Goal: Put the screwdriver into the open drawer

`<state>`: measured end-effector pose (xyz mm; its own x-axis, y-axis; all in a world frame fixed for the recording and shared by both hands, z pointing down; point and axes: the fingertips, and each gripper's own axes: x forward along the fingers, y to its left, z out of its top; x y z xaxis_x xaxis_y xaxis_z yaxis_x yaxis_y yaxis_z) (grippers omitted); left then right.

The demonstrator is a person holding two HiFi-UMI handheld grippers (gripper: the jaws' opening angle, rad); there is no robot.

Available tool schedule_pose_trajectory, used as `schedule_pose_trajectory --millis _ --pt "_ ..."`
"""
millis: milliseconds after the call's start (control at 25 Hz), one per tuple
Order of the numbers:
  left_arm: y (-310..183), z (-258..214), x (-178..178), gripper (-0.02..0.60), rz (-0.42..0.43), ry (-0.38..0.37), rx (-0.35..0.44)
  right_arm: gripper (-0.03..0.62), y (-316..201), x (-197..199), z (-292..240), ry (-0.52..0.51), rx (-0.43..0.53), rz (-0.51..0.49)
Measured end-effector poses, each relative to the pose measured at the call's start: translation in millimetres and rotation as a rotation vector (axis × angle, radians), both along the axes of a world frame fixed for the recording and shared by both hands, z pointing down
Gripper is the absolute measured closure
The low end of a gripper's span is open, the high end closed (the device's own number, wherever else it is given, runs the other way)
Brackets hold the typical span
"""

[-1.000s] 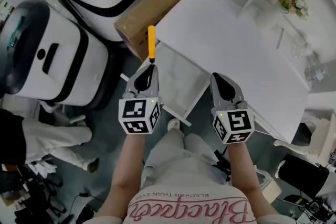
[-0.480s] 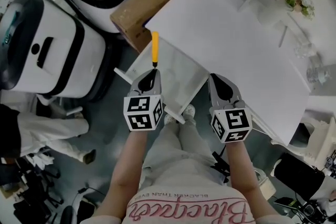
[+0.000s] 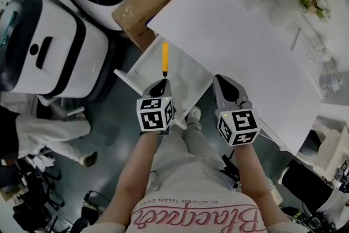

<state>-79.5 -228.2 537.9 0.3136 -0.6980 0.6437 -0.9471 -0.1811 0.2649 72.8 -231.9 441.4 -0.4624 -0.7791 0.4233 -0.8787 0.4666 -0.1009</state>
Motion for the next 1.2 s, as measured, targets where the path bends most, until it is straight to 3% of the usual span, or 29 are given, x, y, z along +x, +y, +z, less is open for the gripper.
schedule_pose_trajectory --millis 600,1200 --pt "-1.5 59.8 14.8 0.552 -0.132 0.115 -0.296 0.592 -3.1 -1.5 3.0 -0.016 -0.02 -0.009" --pt "-17.7 108.4 35.2 0.552 -0.181 0.188 -0.465 0.592 -10.5 2.7 8.0 0.002 -0.032 -0.018"
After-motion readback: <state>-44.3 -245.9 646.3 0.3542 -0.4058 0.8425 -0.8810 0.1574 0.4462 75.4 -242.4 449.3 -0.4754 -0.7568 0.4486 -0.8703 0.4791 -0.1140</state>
